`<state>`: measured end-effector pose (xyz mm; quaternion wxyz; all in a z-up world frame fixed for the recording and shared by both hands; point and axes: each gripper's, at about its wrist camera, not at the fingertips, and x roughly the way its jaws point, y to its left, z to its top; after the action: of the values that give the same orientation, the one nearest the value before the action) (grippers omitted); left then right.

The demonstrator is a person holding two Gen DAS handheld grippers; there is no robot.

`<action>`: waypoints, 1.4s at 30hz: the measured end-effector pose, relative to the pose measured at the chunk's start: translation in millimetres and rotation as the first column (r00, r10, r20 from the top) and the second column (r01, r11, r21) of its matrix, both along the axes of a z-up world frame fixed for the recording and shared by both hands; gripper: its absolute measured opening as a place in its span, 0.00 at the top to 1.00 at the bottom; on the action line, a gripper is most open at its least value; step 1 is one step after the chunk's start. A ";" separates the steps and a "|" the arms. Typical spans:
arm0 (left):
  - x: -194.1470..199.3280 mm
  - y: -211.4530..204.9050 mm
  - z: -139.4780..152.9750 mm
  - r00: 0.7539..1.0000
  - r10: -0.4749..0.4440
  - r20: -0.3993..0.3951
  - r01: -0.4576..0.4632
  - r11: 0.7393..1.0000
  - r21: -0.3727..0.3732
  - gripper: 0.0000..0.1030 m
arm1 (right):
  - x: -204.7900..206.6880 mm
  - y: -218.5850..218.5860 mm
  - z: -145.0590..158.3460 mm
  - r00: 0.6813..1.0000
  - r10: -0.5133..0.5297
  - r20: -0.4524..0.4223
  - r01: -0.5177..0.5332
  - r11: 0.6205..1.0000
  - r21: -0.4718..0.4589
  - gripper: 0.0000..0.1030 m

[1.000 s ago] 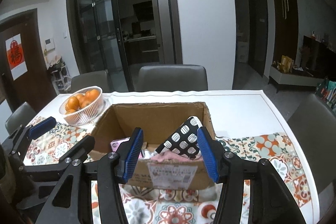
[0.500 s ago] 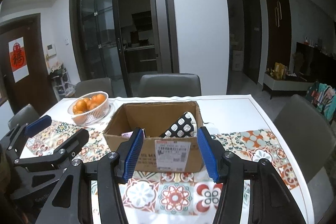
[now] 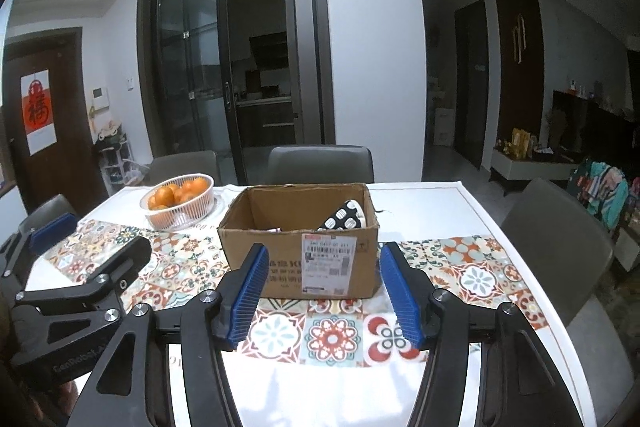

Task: Organize soft objects

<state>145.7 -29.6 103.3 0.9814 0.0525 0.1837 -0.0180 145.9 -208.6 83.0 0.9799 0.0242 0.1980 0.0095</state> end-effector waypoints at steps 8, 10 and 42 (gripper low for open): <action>-33.1 -1.0 -5.5 1.000 0.001 0.004 -0.001 1.000 -0.004 0.00 | -32.5 -1.2 -6.0 1.000 -0.003 0.008 0.003 1.000 0.009 0.40; -39.9 -1.8 -7.6 1.000 0.001 0.004 -0.001 1.000 -0.005 0.00 | -38.0 -3.4 -7.5 1.000 -0.007 0.008 0.007 1.000 0.015 0.40; -82.5 4.1 -28.4 0.999 -0.031 -0.018 0.031 0.999 -0.038 0.00 | -85.6 -3.1 -28.8 1.000 -0.020 0.003 0.020 1.000 0.011 0.40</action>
<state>63.2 -25.5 74.9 0.9801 0.0368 0.1916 -0.0371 60.3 -211.6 54.1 0.9801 0.0313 0.1959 0.0008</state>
